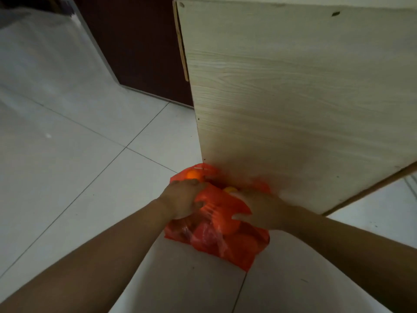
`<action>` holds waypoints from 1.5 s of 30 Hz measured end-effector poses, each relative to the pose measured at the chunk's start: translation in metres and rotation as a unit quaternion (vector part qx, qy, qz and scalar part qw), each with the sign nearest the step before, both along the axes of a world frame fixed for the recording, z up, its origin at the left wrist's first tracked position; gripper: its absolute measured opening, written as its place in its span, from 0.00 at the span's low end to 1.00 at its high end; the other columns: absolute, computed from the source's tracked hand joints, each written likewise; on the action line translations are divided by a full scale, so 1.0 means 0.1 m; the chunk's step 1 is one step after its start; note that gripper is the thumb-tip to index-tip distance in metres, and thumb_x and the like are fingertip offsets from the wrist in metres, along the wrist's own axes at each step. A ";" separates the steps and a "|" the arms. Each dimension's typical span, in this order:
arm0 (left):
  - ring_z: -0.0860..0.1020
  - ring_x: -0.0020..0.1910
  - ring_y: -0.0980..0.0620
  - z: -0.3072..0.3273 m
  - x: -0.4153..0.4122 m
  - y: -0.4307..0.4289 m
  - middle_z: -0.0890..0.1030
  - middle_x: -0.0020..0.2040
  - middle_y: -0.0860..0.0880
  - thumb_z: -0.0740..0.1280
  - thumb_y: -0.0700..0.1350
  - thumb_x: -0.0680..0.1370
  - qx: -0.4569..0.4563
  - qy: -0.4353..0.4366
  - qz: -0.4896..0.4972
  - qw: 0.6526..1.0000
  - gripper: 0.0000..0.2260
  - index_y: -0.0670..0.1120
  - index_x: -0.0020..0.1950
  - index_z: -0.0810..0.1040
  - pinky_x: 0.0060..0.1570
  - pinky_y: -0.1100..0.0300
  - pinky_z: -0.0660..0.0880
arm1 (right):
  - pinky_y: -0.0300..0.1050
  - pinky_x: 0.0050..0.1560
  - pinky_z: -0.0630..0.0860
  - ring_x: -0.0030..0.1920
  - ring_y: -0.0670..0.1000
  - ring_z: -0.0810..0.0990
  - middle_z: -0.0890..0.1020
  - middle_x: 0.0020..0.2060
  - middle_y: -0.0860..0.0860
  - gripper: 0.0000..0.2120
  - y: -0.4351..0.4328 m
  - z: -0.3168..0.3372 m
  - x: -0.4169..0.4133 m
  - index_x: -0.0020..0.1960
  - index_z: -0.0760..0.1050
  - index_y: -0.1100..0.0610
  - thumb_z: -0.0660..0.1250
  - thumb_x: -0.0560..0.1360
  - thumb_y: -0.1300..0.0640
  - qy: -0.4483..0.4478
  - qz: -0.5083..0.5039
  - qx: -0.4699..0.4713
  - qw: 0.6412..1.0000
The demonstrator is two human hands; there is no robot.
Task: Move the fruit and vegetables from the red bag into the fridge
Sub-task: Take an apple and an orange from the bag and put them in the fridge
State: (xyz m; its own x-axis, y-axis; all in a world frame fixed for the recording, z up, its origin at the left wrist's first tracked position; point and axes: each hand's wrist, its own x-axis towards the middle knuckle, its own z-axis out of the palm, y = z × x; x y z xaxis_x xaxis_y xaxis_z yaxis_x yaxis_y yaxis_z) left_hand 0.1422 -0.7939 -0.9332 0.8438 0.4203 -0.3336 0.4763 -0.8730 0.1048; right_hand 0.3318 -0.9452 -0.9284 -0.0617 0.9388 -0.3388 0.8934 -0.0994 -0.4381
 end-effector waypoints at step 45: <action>0.76 0.46 0.48 0.13 -0.17 -0.02 0.77 0.44 0.48 0.63 0.40 0.77 -0.103 -0.234 0.268 0.929 0.05 0.46 0.43 0.77 0.42 0.63 0.64 | 0.37 0.49 0.65 0.52 0.48 0.73 0.77 0.49 0.49 0.09 -0.15 0.58 0.25 0.52 0.78 0.56 0.62 0.77 0.53 -0.066 -0.039 0.137 0.988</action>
